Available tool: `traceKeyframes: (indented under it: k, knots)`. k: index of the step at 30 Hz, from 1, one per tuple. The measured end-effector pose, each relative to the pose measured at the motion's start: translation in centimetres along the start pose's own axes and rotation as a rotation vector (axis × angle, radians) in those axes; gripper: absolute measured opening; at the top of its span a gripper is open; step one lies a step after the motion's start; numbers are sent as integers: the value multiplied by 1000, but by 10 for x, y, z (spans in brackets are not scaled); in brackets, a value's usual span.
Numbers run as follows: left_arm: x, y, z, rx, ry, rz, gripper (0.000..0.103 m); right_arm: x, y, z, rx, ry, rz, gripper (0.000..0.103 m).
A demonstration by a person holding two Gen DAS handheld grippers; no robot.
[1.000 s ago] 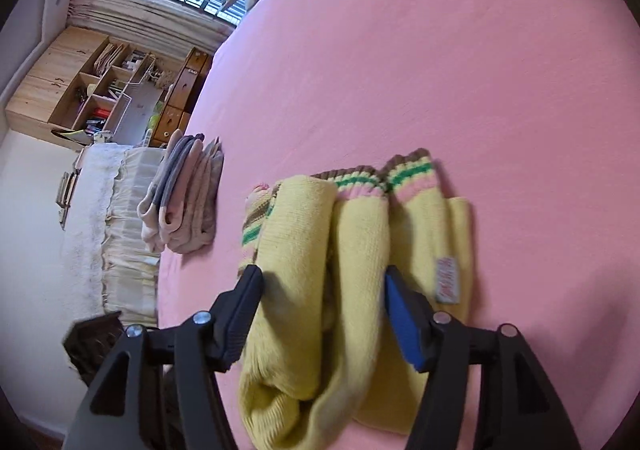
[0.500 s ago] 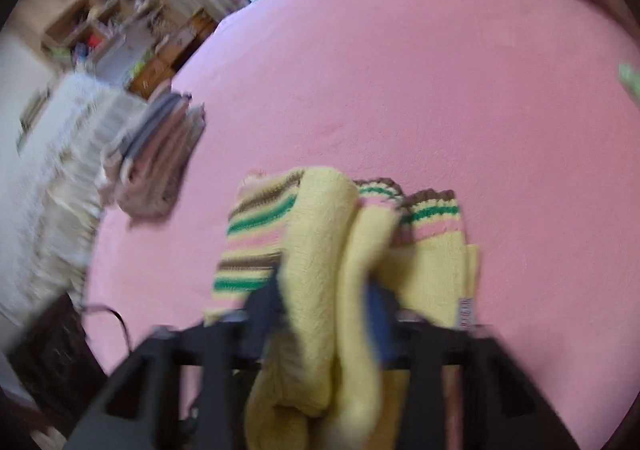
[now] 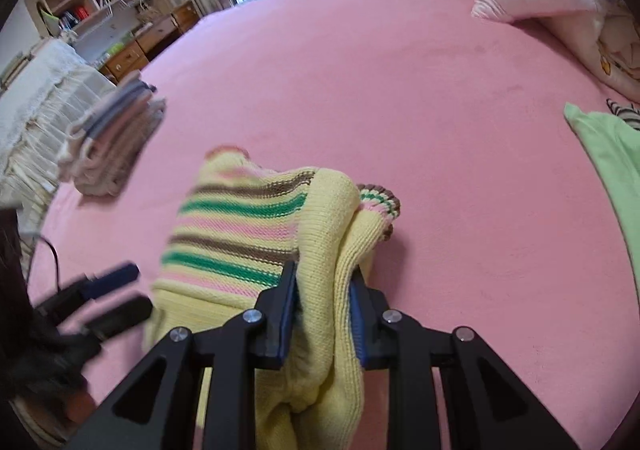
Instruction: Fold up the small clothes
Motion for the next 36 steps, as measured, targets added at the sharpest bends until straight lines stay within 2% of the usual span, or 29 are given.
traceKeyframes:
  k: [4, 9, 12, 15, 17, 21, 28, 34, 36]
  knots:
    - [-18, 4, 5, 15, 9, 35, 69, -7, -6, -7, -26, 1, -38, 27]
    - [-27, -1, 9, -31, 55, 38, 72, -10, -14, -15, -110, 29, -66, 41]
    - [-25, 0, 11, -45, 58, 44, 72, -6, -17, -20, -182, 110, -48, 48]
    - [-21, 2, 12, -60, 56, 64, 71, 1, -23, -26, -278, 225, -17, 55]
    - [-17, 1, 11, -68, 48, 81, 71, 5, -27, -28, -291, 242, -7, 57]
    - [-7, -1, 8, -91, 47, 101, 70, 17, -37, -28, -263, 208, 0, 60]
    - [6, -9, -7, -117, 22, 111, 70, 39, -55, -5, -165, 176, 5, 62]
    - [3, -15, -8, -99, 14, 121, 71, 29, -71, -5, -164, 166, 35, 62]
    - [-3, -23, -5, -111, 37, 133, 71, 21, -79, -4, -156, 147, 45, 62]
Point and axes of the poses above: each gripper's, at about its wrist camera, not at the fingertips, and x roughly against the way its jaws point, z to its left, y to its top, the point moved 10 cm from there along -x, roughly the way its jaws point, and after that the axes turned 6 degrees about z, right-handed, at the moved point
